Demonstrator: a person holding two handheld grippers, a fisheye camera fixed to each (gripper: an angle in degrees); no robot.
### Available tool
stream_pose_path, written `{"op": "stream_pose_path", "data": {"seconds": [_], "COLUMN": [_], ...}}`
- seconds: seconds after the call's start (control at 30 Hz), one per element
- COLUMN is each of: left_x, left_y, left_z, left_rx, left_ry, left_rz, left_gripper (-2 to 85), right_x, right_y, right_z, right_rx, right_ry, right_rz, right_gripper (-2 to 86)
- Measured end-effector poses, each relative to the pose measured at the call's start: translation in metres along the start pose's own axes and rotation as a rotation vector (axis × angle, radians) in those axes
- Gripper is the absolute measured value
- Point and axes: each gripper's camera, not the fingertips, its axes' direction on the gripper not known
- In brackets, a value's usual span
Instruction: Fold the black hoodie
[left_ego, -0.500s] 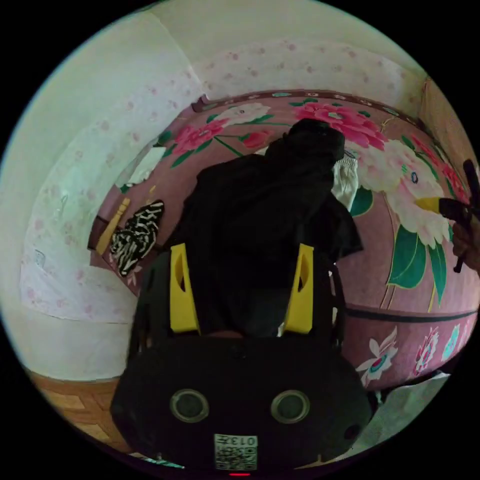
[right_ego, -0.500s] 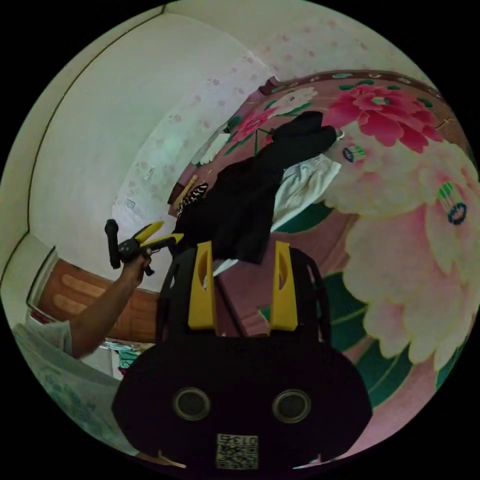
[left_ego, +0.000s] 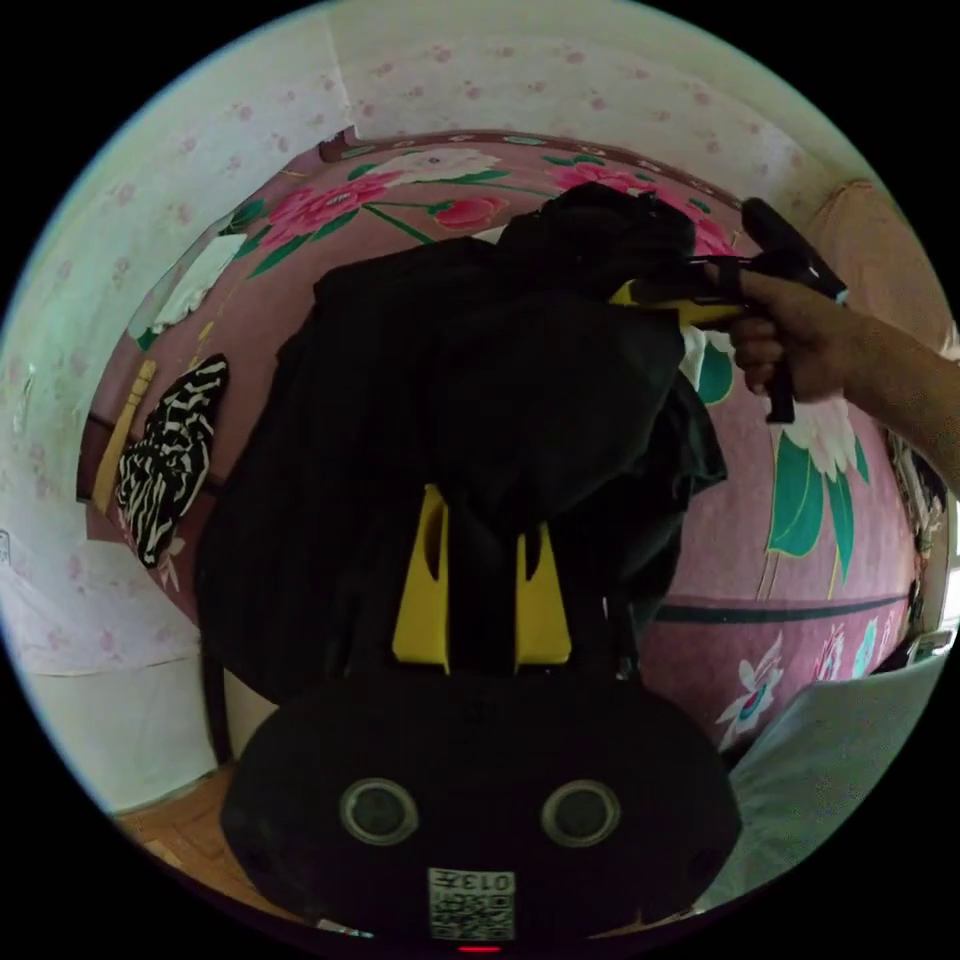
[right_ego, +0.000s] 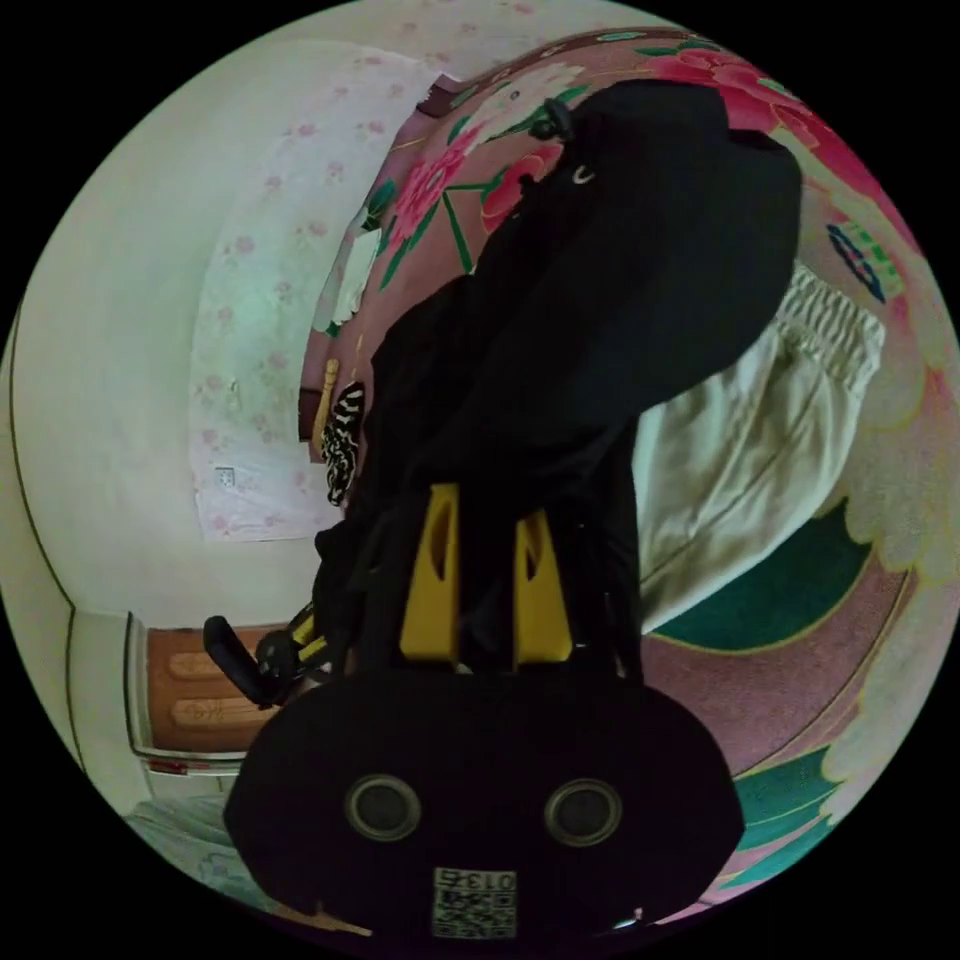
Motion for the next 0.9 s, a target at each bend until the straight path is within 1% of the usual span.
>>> {"op": "stream_pose_path", "data": {"seconds": [0.07, 0.13, 0.2, 0.23, 0.27, 0.3, 0.33, 0.4, 0.43, 0.5, 0.53, 0.57, 0.6, 0.63, 0.7, 0.73, 0.8, 0.83, 0.9], "left_x": [-0.021, -0.045, -0.080, -0.089, -0.103, -0.111, -0.113, -0.106, -0.103, -0.091, -0.088, -0.081, -0.073, -0.068, -0.046, -0.038, -0.005, 0.004, 0.039], "left_y": [0.014, 0.031, 0.057, 0.063, 0.074, 0.082, 0.085, 0.094, 0.096, 0.108, 0.111, 0.116, 0.121, 0.123, 0.124, 0.124, 0.121, 0.120, 0.115], "left_z": [-0.009, -0.028, -0.065, -0.077, -0.102, -0.129, -0.143, -0.194, -0.205, -0.241, -0.248, -0.259, -0.267, -0.270, -0.271, -0.270, -0.262, -0.259, -0.243], "left_rx": [0.041, 0.120, 0.315, 0.374, 0.491, 0.576, 0.607, 0.721, 0.756, 0.890, 0.921, 0.977, 1.019, 1.036, 1.080, 1.081, 1.072, 1.071, 1.038], "left_ry": [0.049, 0.137, 0.352, 0.407, 0.486, 0.504, 0.487, 0.394, 0.385, 0.420, 0.437, 0.472, 0.508, 0.527, 0.629, 0.649, 0.744, 0.771, 0.897], "left_rz": [0.005, -0.011, -0.020, -0.020, -0.005, 0.045, 0.079, 0.222, 0.259, 0.380, 0.408, 0.463, 0.514, 0.537, 0.610, 0.637, 0.739, 0.770, 0.861], "left_gripper": [7.0, 6.4, 6.1, 6.0, 6.1, 6.1, 6.1, 6.2, 6.2, 6.3, 6.3, 6.4, 6.5, 6.6, 6.7, 6.7, 6.7, 6.7, 6.7], "right_x": [-0.012, -0.039, -0.085, -0.097, -0.122, -0.149, -0.163, -0.222, -0.236, -0.293, -0.305, -0.327, -0.346, -0.354, -0.379, -0.384, -0.399, -0.401, -0.398], "right_y": [0.002, 0.010, 0.025, 0.029, 0.039, 0.051, 0.058, 0.093, 0.104, 0.160, 0.177, 0.216, 0.258, 0.281, 0.380, 0.407, 0.519, 0.547, 0.655], "right_z": [-0.011, -0.037, -0.085, -0.099, -0.129, -0.163, -0.181, -0.263, -0.286, -0.383, -0.408, -0.459, -0.509, -0.534, -0.626, -0.647, -0.716, -0.729, -0.770], "right_rx": [0.007, 0.054, 0.091, 0.103, 0.131, 0.163, 0.184, 0.297, 0.333, 0.473, 0.511, 0.589, 0.665, 0.702, 0.854, 0.897, 1.055, 1.097, 1.259], "right_ry": [-0.047, -0.094, -0.176, -0.205, -0.265, -0.320, -0.341, -0.454, -0.480, -0.527, -0.530, -0.525, -0.499, -0.483, -0.352, -0.297, -0.043, 0.024, 0.268], "right_rz": [0.040, -0.044, -0.196, -0.232, -0.309, -0.385, -0.426, -0.591, -0.631, -0.788, -0.830, -0.913, -0.990, -1.024, -1.140, -1.160, -1.214, -1.223, -1.218], "right_gripper": [2.0, 1.1, 0.4, 0.3, 0.1, 0.0, -0.1, -0.2, -0.3, -0.3, -0.3, -0.3, -0.3, -0.3, -0.3, -0.3, -0.3, -0.3, -0.3]}}
